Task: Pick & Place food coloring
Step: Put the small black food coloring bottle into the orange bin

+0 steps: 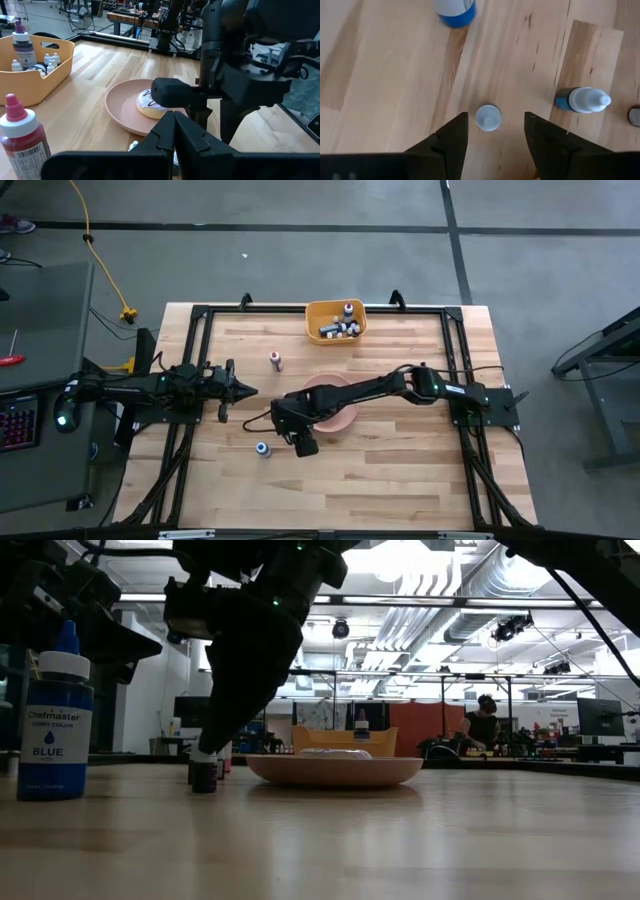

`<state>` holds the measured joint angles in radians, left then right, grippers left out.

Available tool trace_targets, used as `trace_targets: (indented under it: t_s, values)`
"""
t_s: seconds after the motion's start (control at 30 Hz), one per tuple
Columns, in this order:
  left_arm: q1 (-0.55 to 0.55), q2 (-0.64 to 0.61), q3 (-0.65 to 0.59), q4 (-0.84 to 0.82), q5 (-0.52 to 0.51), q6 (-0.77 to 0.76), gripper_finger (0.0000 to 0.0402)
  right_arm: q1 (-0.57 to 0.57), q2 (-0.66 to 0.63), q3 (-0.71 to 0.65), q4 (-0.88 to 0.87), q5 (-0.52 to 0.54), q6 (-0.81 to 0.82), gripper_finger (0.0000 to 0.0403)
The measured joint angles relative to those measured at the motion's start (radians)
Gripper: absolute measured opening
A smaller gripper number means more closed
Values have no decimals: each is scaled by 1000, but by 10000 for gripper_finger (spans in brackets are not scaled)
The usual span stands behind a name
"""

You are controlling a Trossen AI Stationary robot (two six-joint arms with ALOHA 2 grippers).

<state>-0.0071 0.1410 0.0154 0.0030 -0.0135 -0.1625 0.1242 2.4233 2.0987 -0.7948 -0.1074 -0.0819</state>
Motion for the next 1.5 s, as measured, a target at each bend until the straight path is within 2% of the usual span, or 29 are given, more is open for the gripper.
trace_targets:
  t_s: [0.6,0.97,1.5]
  values:
    - [0,0,0,0,0,0,1,0,6,0,3,3,3,178]
    - [0,0,0,0,0,0,1,0,6,0,3,-9,3,119]
    - [0,0,0,-1,-1,0,1,0,4,0,15,-12,4,56]
